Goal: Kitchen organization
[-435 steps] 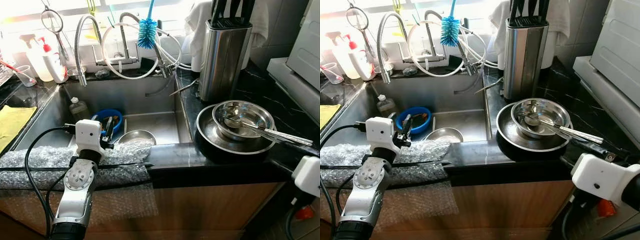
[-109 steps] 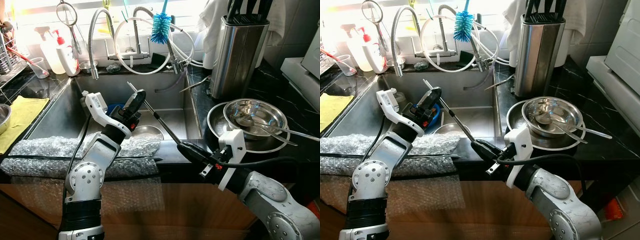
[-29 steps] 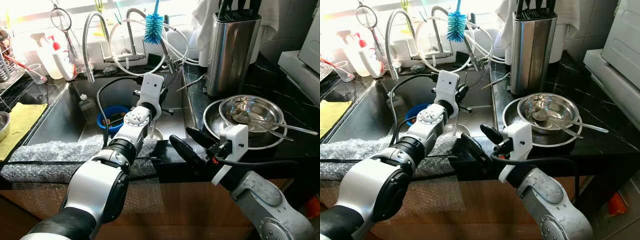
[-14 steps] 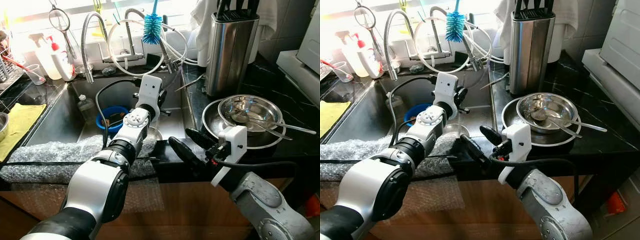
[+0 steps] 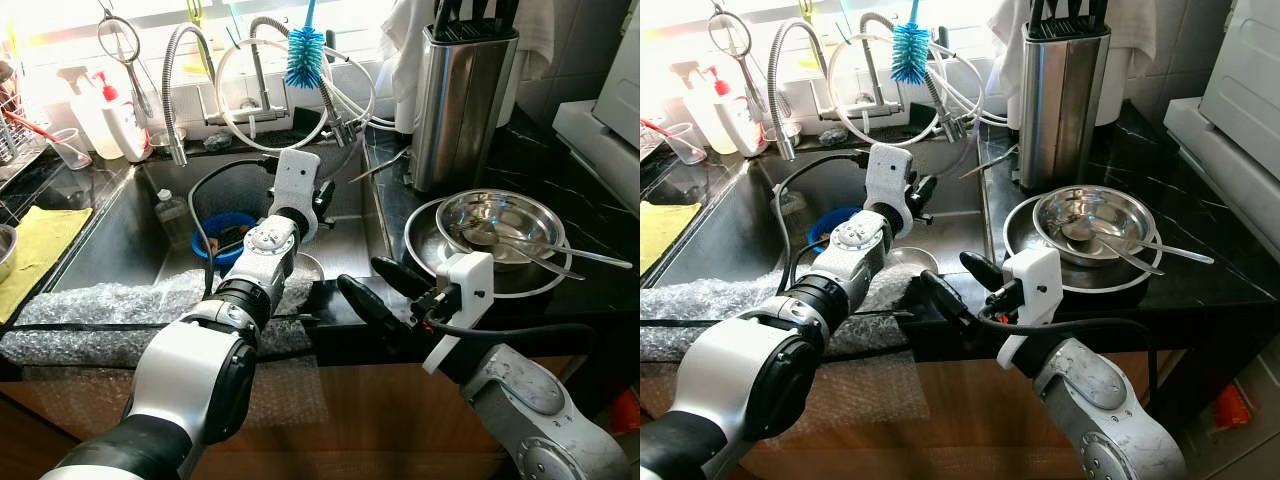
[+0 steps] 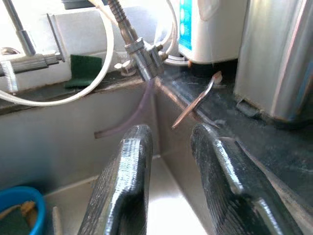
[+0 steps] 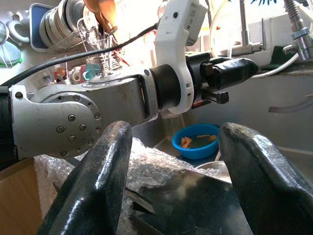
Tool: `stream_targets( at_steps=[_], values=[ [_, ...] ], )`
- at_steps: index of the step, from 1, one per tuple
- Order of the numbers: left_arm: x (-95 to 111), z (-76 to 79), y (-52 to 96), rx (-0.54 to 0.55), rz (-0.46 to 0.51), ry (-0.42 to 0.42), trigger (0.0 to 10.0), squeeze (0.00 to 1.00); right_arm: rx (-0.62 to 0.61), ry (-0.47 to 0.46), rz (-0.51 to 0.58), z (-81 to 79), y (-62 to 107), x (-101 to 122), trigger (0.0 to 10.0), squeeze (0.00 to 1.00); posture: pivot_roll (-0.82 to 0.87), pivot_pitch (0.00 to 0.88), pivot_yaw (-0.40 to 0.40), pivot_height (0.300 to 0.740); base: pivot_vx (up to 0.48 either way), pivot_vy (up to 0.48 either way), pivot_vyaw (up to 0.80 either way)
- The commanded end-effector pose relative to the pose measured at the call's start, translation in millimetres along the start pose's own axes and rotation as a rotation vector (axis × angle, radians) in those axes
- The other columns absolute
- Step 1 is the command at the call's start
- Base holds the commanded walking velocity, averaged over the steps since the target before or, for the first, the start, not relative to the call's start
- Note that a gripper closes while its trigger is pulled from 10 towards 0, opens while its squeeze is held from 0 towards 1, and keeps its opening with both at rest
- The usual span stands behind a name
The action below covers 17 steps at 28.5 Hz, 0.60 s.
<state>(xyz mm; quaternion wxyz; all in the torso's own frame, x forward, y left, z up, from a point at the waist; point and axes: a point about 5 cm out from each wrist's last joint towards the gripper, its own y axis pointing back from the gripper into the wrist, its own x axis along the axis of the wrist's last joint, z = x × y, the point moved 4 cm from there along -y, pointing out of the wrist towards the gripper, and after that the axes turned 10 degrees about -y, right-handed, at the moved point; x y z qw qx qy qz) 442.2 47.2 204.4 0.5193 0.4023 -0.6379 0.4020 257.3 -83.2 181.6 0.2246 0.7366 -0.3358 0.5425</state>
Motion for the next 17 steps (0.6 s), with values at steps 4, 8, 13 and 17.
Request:
stream_targets(
  at_steps=[4,8,13,17],
  values=[
    [15.4,-40.1,8.4,0.056,0.113,-0.004,10.0,0.0,-0.039,0.029,0.065,3.4,-5.0,12.4,10.0,0.0,-0.22,0.0,0.139,0.74,0.0,0.0,0.0],
    [23.0,-59.8,17.7,0.063,0.181,-0.058,10.0,0.0,-0.054,0.047,0.09,6.5,-5.4,17.2,10.0,0.0,-0.21,0.0,0.142,0.74,0.0,0.0,0.0],
    [25.3,-86.9,36.4,0.083,0.233,-0.139,10.0,0.0,-0.051,0.056,0.105,5.6,-8.7,18.4,10.0,0.0,-0.19,0.0,0.142,0.74,0.0,0.0,0.0],
    [15.1,-96.0,50.6,0.078,0.224,-0.184,10.0,0.0,-0.06,0.058,0.119,6.9,-8.7,19.1,10.0,0.0,-0.18,0.0,0.145,0.74,0.0,0.0,0.0]
  ],
)
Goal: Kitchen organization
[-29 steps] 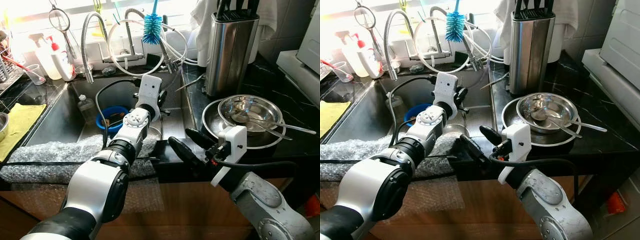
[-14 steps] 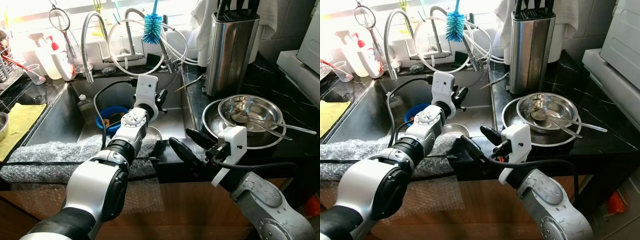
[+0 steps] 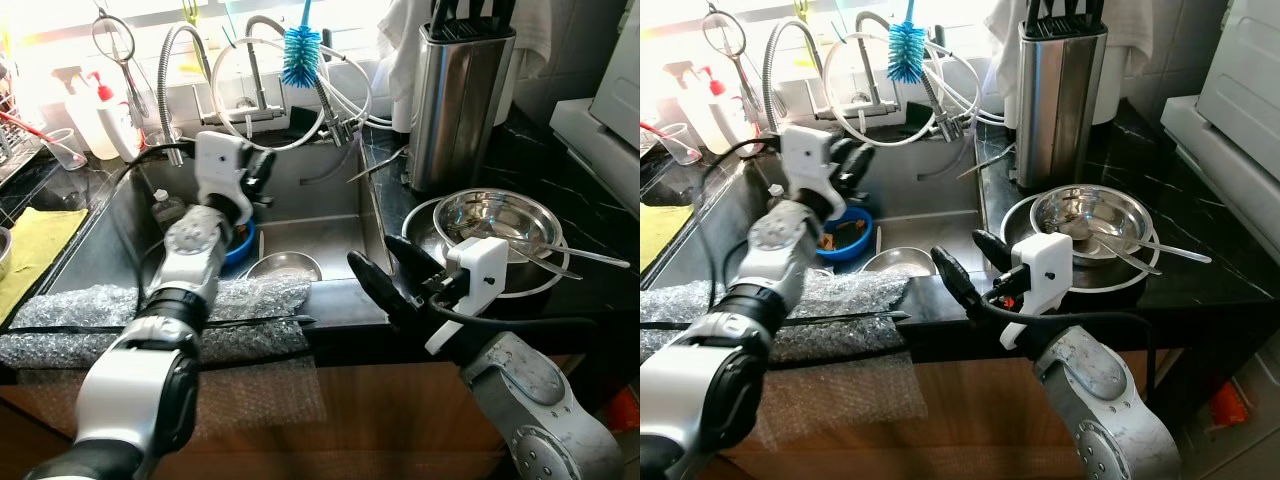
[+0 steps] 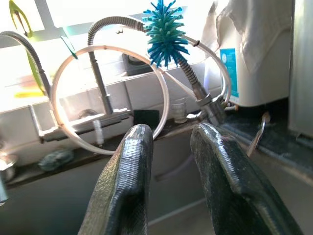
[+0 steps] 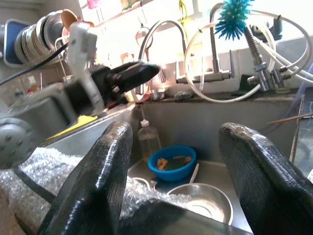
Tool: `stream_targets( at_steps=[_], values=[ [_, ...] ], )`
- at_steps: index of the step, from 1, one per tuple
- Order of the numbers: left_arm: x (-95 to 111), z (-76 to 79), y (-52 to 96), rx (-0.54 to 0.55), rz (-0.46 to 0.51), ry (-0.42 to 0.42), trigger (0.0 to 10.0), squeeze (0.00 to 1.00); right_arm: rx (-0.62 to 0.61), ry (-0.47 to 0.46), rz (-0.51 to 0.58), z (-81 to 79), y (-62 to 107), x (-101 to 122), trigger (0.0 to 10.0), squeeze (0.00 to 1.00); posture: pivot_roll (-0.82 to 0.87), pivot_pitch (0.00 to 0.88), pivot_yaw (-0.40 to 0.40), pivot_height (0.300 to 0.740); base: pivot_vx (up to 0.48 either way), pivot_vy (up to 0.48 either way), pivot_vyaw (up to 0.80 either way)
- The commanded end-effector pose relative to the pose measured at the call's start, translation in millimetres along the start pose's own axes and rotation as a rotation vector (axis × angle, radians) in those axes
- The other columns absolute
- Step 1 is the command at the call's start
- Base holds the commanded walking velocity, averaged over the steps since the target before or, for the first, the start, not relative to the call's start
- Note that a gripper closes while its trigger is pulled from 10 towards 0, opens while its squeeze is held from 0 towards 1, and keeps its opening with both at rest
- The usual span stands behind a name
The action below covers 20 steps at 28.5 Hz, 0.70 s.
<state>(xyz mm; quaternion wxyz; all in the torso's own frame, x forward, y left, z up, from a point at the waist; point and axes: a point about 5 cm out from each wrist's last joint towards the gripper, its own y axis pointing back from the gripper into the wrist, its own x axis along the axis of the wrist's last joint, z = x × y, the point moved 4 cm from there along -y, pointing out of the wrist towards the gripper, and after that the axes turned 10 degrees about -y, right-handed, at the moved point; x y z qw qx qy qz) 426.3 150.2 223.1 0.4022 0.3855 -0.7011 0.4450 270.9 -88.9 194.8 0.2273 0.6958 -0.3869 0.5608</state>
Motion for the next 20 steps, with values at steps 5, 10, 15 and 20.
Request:
stream_targets(
  at_steps=[5,10,15,20],
  values=[
    [-6.4,-28.2,30.4,0.044,-0.006,-0.092,10.0,0.0,-0.013,0.016,0.021,1.6,-0.3,2.7,10.0,0.0,-0.17,0.0,0.143,0.74,0.0,0.0,0.0],
    [-16.6,-36.7,63.8,0.086,-0.051,-0.106,10.0,0.0,-0.022,0.034,0.023,3.8,0.7,2.8,10.0,0.0,-0.17,0.0,0.123,0.74,0.0,0.0,0.0],
    [-21.6,-33.4,86.4,0.132,-0.076,-0.089,10.0,0.0,-0.031,0.043,0.023,7.6,2.8,6.1,10.0,0.0,-0.15,0.0,0.086,0.74,0.0,0.0,0.0],
    [-20.2,-27.4,100.3,0.175,-0.102,-0.045,10.0,0.0,-0.062,0.071,0.034,15.3,3.9,11.8,10.0,0.0,-0.15,0.0,0.068,0.74,0.0,0.0,0.0]
  ],
)
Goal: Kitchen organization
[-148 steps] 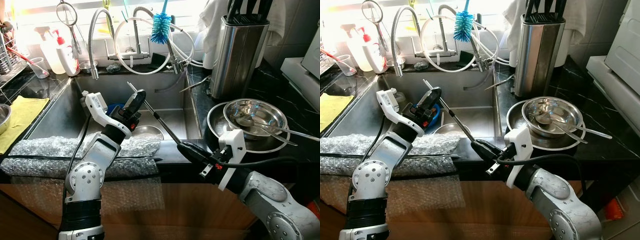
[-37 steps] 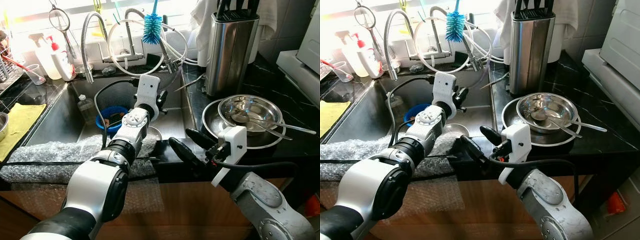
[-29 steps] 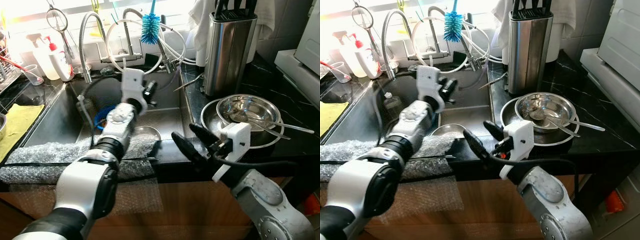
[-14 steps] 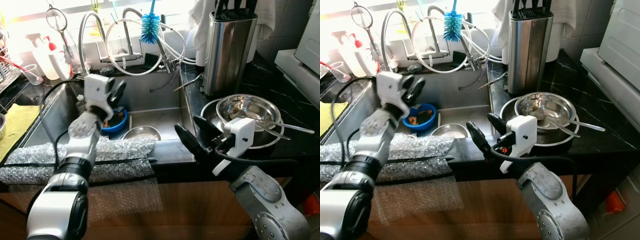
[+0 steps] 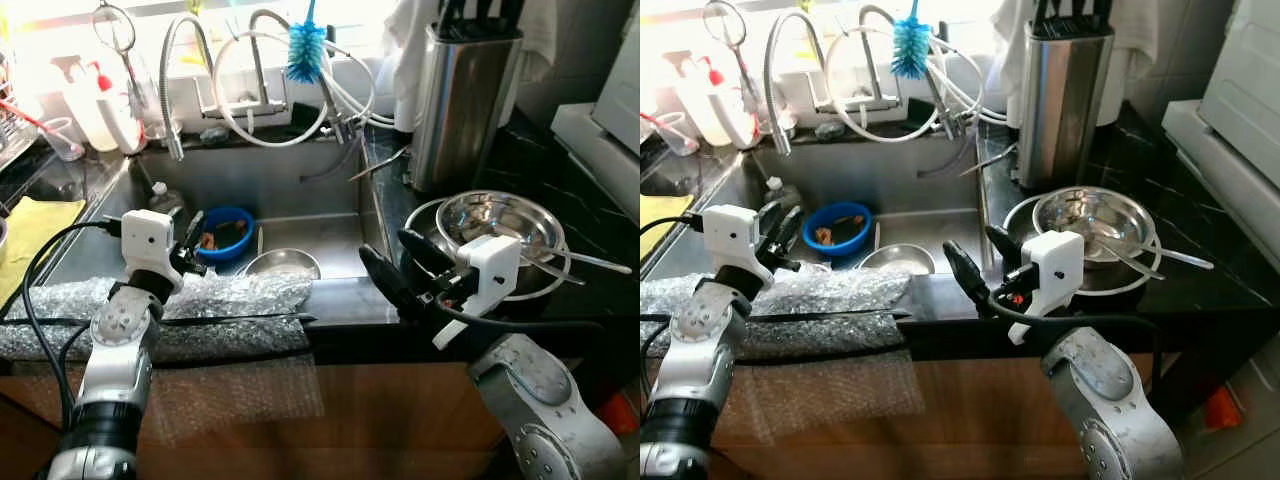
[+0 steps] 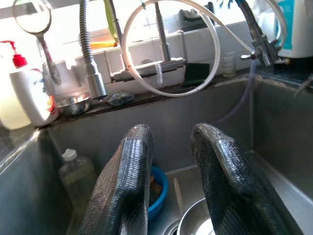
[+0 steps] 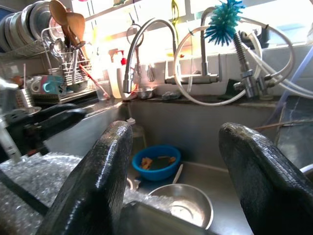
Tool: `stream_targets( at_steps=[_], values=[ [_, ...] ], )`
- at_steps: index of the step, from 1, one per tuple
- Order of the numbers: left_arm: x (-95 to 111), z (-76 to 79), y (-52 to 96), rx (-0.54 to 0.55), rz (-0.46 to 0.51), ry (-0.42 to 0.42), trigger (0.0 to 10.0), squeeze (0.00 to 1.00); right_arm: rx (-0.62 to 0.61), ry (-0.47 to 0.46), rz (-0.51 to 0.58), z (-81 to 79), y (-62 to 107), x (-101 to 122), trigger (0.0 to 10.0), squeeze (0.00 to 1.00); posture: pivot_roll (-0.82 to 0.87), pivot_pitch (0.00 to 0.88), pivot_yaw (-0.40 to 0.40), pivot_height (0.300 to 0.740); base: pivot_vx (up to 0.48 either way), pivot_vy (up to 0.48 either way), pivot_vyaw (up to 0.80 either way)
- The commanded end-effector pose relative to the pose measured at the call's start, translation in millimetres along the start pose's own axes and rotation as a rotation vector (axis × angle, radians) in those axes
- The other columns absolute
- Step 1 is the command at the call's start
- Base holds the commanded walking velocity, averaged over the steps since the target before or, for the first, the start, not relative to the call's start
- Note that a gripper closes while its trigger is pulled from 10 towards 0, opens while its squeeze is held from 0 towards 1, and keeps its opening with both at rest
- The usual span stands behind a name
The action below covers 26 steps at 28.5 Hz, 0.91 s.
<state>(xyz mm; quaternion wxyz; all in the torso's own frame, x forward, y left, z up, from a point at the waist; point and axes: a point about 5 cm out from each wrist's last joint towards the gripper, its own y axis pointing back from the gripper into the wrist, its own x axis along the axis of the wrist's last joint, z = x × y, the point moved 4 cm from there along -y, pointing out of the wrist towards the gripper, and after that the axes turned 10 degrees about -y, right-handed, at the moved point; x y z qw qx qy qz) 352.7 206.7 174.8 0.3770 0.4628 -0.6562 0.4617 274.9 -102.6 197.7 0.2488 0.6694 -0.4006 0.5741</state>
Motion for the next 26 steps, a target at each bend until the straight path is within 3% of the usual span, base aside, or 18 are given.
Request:
stream_targets(
  at_steps=[1,24,26],
  values=[
    [5.4,-3.4,3.7,0.032,-0.001,0.016,10.0,0.0,-0.025,0.013,0.017,5.3,-0.9,5.8,10.0,0.0,-0.15,0.0,0.068,0.74,0.0,0.0,0.0],
    [9.3,0.6,12.1,0.042,-0.042,0.037,10.0,0.0,-0.043,0.022,0.025,8.3,0.0,8.0,10.0,0.0,-0.15,0.0,0.065,0.74,0.0,0.0,0.0],
    [14.8,7.4,25.8,0.041,-0.048,0.061,10.0,0.0,-0.109,0.077,0.062,17.4,0.4,15.2,10.0,0.0,-0.1,0.0,0.076,0.74,0.0,0.0,0.0]
  ],
)
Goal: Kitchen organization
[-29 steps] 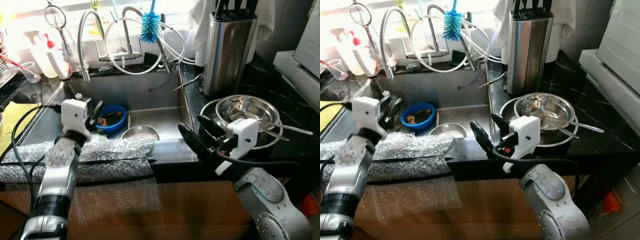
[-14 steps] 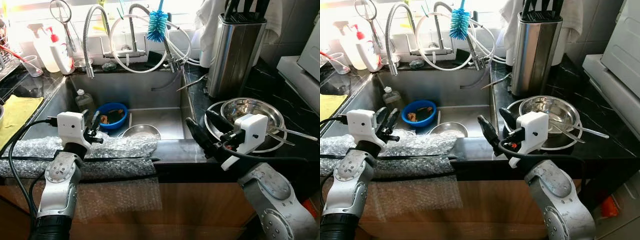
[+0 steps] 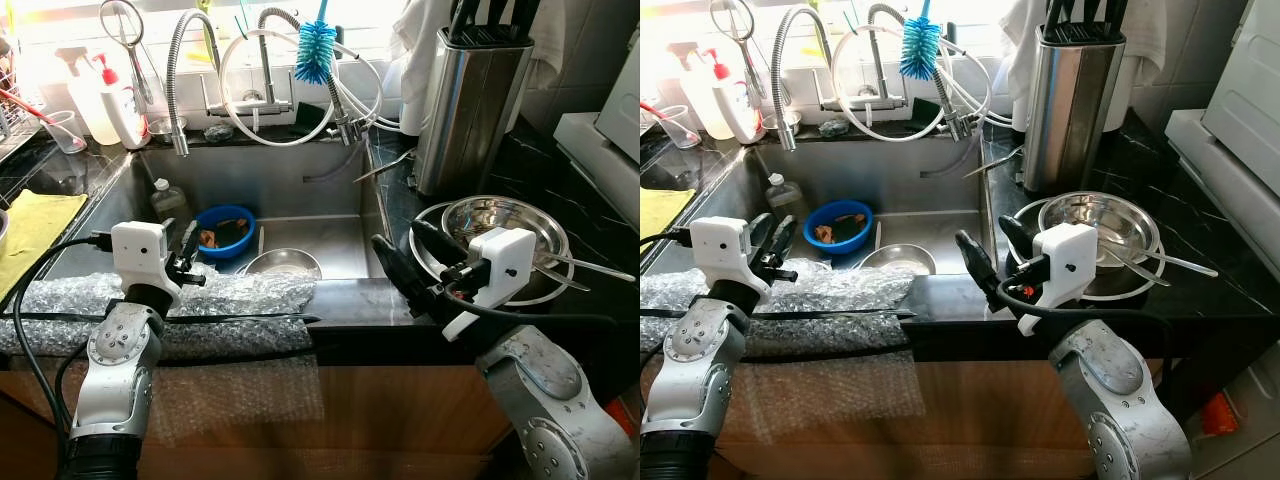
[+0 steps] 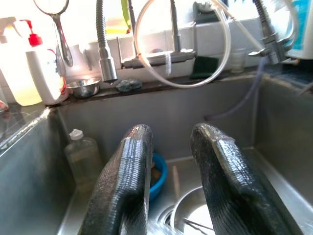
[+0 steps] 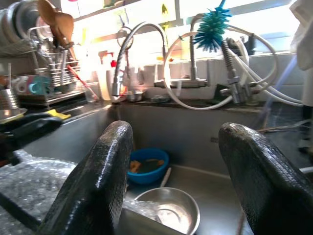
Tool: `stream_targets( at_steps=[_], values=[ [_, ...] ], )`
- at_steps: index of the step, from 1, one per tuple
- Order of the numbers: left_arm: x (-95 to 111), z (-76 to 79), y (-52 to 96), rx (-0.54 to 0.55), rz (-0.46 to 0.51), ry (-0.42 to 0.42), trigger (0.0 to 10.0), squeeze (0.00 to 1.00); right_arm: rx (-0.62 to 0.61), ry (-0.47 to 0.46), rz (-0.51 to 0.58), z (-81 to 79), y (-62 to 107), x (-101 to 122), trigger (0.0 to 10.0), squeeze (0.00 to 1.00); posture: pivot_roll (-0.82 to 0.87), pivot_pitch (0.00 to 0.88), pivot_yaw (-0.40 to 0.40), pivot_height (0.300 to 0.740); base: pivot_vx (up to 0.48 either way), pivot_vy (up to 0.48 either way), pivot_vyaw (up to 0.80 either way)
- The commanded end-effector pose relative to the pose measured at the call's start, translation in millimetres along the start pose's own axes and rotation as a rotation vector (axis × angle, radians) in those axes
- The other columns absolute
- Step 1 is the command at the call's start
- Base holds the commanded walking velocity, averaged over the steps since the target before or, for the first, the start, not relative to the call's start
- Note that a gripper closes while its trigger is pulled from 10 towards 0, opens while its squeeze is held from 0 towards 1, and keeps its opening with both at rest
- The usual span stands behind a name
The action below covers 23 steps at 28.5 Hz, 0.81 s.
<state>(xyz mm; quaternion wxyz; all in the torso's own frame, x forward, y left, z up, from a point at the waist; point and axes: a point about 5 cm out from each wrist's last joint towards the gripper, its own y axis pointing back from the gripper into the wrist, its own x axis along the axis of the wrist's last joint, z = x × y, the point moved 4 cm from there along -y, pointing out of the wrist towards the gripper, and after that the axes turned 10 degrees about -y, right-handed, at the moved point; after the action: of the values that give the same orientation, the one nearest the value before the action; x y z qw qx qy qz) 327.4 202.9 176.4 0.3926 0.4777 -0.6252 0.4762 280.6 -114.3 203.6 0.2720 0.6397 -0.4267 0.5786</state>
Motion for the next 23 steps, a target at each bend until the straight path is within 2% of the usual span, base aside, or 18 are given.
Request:
stream_targets(
  at_steps=[1,3,11,15,19,20,23],
  values=[
    [7.7,6.1,7.5,0.0,0.006,0.023,10.0,0.0,-0.063,0.059,0.045,10.1,-2.8,9.5,10.0,0.0,-0.1,0.0,0.074,0.74,0.0,0.0,0.0],
    [13.1,10.0,10.4,0.007,0.015,0.039,10.0,0.0,-0.092,0.078,0.073,14.4,-5.2,14.5,10.0,0.0,-0.1,0.0,0.075,0.74,0.0,0.0,0.0],
    [15.6,8.8,10.0,0.026,0.01,0.037,10.0,0.0,-0.12,0.086,0.109,17.9,-7.1,20.4,10.0,0.0,-0.1,0.0,0.082,0.74,0.0,0.0,0.0],
    [14.9,13.1,7.3,0.023,0.002,0.043,10.0,0.0,-0.147,0.134,0.124,21.4,-6.7,24.9,10.0,0.0,-0.11,0.0,0.085,0.74,0.0,0.0,0.0],
    [14.1,21.0,2.4,0.01,0.001,0.064,10.0,0.0,-0.261,0.475,0.17,29.8,0.8,40.1,10.0,0.0,-0.12,0.0,0.089,0.74,0.0,0.0,0.0],
    [14.1,21.0,2.4,0.01,0.001,0.064,10.0,0.0,-0.261,0.475,0.17,29.8,0.8,40.1,10.0,0.0,-0.12,0.0,0.089,0.74,0.0,0.0,0.0],
    [14.7,26.7,-1.1,-0.005,0.0,0.076,10.0,0.0,-0.379,0.515,0.243,41.2,11.2,52.6,10.0,0.0,-0.14,0.0,0.098,0.74,0.0,0.0,0.0]
  ],
)
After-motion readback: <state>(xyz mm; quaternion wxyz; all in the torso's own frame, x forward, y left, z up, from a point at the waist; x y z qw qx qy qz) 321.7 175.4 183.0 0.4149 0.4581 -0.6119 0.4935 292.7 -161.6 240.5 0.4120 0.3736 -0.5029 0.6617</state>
